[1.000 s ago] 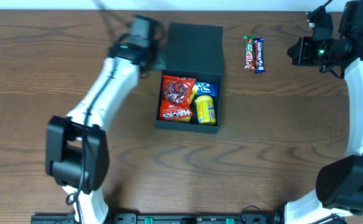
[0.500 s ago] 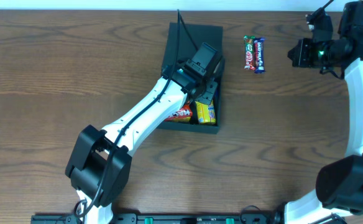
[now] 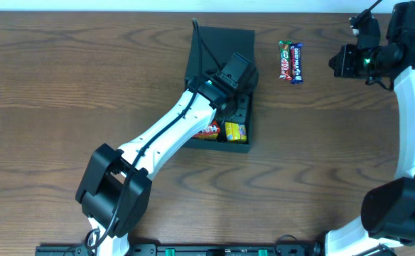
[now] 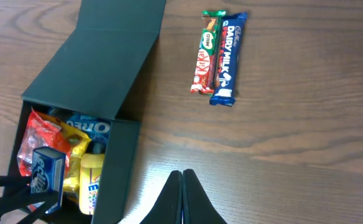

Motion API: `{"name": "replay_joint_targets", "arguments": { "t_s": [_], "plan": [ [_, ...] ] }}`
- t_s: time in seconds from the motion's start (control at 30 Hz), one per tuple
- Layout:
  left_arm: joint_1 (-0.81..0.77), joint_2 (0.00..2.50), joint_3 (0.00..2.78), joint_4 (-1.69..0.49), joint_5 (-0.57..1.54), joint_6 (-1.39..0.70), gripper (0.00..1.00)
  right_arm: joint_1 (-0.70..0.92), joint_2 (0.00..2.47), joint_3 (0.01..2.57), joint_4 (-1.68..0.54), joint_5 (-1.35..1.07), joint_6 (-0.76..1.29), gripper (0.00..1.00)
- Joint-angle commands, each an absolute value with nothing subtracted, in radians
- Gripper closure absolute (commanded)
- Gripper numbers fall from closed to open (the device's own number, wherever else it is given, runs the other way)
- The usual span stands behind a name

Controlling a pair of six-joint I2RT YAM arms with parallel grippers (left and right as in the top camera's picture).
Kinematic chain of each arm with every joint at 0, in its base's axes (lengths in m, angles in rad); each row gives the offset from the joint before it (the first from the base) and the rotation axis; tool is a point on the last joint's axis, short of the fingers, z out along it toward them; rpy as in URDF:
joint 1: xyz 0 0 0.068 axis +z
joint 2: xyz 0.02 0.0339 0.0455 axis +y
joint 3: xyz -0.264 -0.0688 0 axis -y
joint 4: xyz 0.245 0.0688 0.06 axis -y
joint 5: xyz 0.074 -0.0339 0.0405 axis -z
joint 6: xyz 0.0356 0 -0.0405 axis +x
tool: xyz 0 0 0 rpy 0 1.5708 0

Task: Pack container
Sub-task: 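Lower the Eclipse tin into the box beside the tub and release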

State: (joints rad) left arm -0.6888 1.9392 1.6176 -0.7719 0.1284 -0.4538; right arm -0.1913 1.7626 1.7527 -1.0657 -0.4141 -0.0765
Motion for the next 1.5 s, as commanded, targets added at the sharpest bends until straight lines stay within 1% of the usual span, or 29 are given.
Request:
{"name": "replay_joint_targets", "arguments": {
  "t_s": [0.0,0.13,0.27,0.4,0.43,0.47,0.5,0.53,0.57,0.6,0.67,0.7,0.8,0.97,1.0,1.13,1.2,1.3,1.4,1.47],
  "plan": [
    [-0.690,1.957,1.617,-0.801,0.123,-0.530,0.94,-0.196,1.765,1.753,-1.069,-0.414,-0.084,0.98],
    [-0.690,1.975,1.617,-0.836,0.106,-0.539,0.94,-0.196,1.765,1.753,-1.067,-0.414,-0.088,0.99],
    [-0.691,1.975,1.617,-0.868,-0.003,-0.517,0.94,-0.196,1.765,1.753,-1.066,-0.414,-0.088,0.99],
    [-0.699,1.975,1.617,-0.881,-0.045,-0.492,0.94,-0.196,1.765,1.753,-1.065,-0.414,-0.087,0.98],
    [-0.701,1.975,1.617,-0.881,-0.044,-0.479,0.90,-0.196,1.765,1.753,-1.065,-0.415,-0.087,0.98],
    [-0.702,1.975,1.617,-0.881,-0.044,-0.464,0.63,-0.196,1.765,1.753,-1.065,-0.415,-0.087,0.98],
    [-0.702,1.975,1.617,-0.881,-0.044,-0.454,0.33,-0.196,1.765,1.753,-1.065,-0.415,-0.087,0.99],
    [-0.702,1.975,1.617,-0.881,-0.044,-0.438,0.25,-0.196,1.765,1.753,-1.065,-0.415,-0.087,0.99],
    [-0.702,1.975,1.617,-0.882,-0.043,-0.422,0.20,-0.196,1.765,1.753,-1.065,-0.415,-0.087,0.98],
    [-0.702,1.975,1.617,-0.883,-0.043,-0.408,0.17,-0.196,1.765,1.753,-1.064,-0.415,-0.087,0.98],
    [-0.702,1.975,1.617,-0.884,-0.043,-0.381,0.16,-0.196,1.765,1.753,-1.063,-0.415,-0.087,0.98],
    [-0.702,1.974,1.617,-0.886,-0.039,-0.369,0.13,-0.196,1.765,1.753,-1.063,-0.415,-0.087,0.99],
    [-0.702,1.974,1.617,-0.890,-0.040,-0.350,0.14,-0.196,1.765,1.753,-1.063,-0.415,-0.087,0.98],
    [-0.702,1.974,1.620,-0.890,-0.043,-0.298,0.24,-0.196,1.765,1.753,-1.063,-0.415,-0.087,0.98],
    [-0.702,1.974,1.620,-0.891,-0.062,-0.280,0.29,-0.196,1.765,1.753,-1.063,-0.415,-0.087,0.98],
    [-0.702,1.973,1.620,-0.894,-0.136,-0.265,0.43,-0.196,1.765,1.753,-1.063,-0.415,-0.087,0.98],
    [-0.702,1.973,1.620,-0.893,-0.145,-0.257,0.46,-0.196,1.765,1.753,-1.063,-0.415,-0.087,0.99],
    [-0.702,1.973,1.620,-0.893,-0.147,-0.241,0.46,-0.196,1.765,1.753,-1.062,-0.415,-0.087,0.98],
    [-0.698,1.969,1.631,-0.894,-0.165,-0.239,0.51,-0.196,1.766,1.753,-1.062,-0.415,-0.088,0.98],
    [-0.690,1.961,1.658,-0.893,-0.165,-0.239,0.50,-0.196,1.769,1.753,-1.059,-0.415,-0.090,0.98]
  ]
}}
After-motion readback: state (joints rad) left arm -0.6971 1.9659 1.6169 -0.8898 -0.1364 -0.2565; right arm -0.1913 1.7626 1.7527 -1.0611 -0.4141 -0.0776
